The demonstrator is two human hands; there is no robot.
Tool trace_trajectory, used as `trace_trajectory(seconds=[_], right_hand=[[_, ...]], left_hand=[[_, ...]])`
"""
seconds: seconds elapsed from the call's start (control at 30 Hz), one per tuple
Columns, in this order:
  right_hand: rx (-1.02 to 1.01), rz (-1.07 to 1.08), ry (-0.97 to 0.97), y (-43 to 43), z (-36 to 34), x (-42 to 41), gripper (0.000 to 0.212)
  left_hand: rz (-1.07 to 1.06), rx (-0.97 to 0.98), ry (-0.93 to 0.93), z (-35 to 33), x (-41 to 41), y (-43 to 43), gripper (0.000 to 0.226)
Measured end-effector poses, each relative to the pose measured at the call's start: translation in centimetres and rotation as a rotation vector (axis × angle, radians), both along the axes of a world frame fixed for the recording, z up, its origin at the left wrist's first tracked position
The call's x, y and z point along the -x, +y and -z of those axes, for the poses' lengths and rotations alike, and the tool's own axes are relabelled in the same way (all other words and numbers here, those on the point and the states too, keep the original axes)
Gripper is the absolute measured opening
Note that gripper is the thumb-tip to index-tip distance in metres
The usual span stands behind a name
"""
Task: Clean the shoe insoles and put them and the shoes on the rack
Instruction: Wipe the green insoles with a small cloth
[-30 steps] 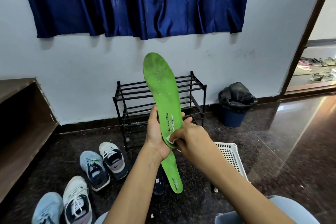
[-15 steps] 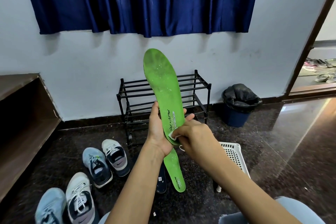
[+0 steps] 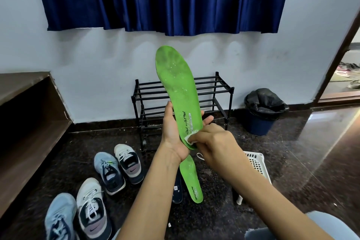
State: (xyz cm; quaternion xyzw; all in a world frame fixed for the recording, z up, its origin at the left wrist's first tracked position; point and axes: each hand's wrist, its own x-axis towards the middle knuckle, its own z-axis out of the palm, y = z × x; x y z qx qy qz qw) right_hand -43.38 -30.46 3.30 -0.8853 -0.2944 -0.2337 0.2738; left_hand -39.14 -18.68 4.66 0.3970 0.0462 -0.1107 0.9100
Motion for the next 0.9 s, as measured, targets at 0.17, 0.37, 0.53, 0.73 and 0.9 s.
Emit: trace_trajectory(seconds=[0.17,0.37,0.53,0.73,0.9], right_hand=[[-0.054,-0.102,0.055,-0.1,-0.3,-0.5,0.020],[0.019,-0.011,-0.073,0.4,0.5,-1.1,0.019],[-0.141,-0.107,-0.011,0.8,0.3,-1.1,0.021],[-0.006,-0.068,-0.047,0.4,0.5,-1.7,0.020],[-0.158,-0.058,-0.070,0.3,0.5,-1.3,0.020]], left_hand=[[0.008,0.022,0.009,0.1,-0.1,0.6,0.068],[-0.001,-0.005,-0.009,-0.1,0.0,0.5,0.073],[0.032,0.006,0.030,0.2,0.0,0.6,0.074],[0.009,0.033,0.020,0.1,-0.2,0.4,0.071],[0.091,0.012,0.034,0.1,0.2,-0.9,0.083]])
